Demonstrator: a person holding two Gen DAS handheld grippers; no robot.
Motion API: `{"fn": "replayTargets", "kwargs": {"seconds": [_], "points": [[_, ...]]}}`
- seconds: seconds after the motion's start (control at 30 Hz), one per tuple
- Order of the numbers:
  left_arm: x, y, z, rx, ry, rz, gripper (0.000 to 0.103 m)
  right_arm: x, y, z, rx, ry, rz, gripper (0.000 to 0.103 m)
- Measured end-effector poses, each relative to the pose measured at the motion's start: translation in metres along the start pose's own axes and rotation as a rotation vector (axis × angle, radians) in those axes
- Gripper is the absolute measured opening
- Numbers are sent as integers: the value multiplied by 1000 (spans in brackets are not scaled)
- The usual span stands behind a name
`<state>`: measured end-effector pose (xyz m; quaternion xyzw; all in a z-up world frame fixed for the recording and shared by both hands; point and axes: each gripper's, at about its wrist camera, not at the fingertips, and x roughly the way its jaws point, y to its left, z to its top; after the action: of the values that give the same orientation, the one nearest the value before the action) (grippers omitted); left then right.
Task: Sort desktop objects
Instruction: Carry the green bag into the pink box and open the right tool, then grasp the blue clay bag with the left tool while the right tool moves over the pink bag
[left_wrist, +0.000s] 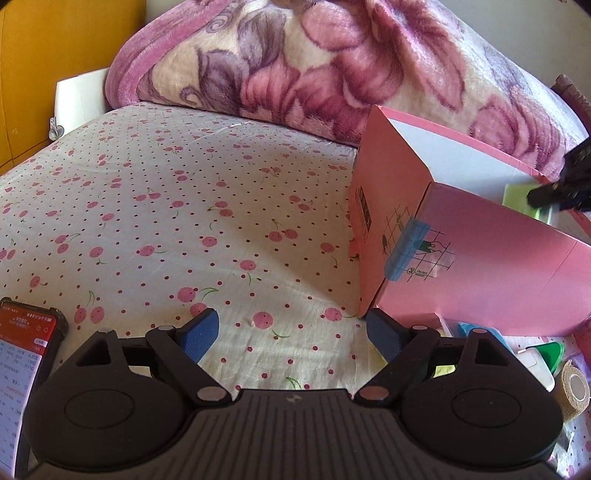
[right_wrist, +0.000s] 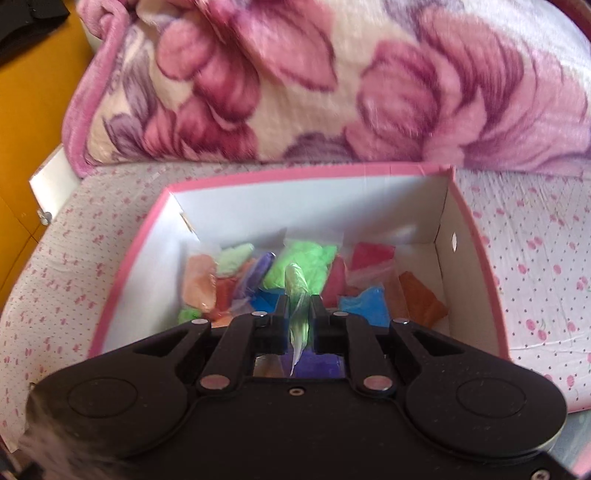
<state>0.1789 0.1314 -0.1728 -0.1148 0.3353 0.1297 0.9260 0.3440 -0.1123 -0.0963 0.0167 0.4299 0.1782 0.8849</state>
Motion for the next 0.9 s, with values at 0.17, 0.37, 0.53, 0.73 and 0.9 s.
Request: {"fn": "replayTargets", "kwargs": {"seconds": [0.17, 0.37, 0.53, 0.73, 0.9], "points": [[-1, 3, 2, -11, 8, -18, 92, 17, -5, -5, 9, 55, -23, 10], [-4, 10, 3, -8, 41, -47, 92, 19, -3, -9, -16, 83, -64, 55], [-18, 19, 8, -25, 32, -115, 92, -20, 1, -9, -37, -38, -49, 62], [-32, 11, 11, 24, -1, -221, 92, -77, 11, -23, -67, -164, -4, 68], [-37, -3, 8, 80, -5, -336, 82, -106, 12, -53, -54, -203, 32, 69]]}}
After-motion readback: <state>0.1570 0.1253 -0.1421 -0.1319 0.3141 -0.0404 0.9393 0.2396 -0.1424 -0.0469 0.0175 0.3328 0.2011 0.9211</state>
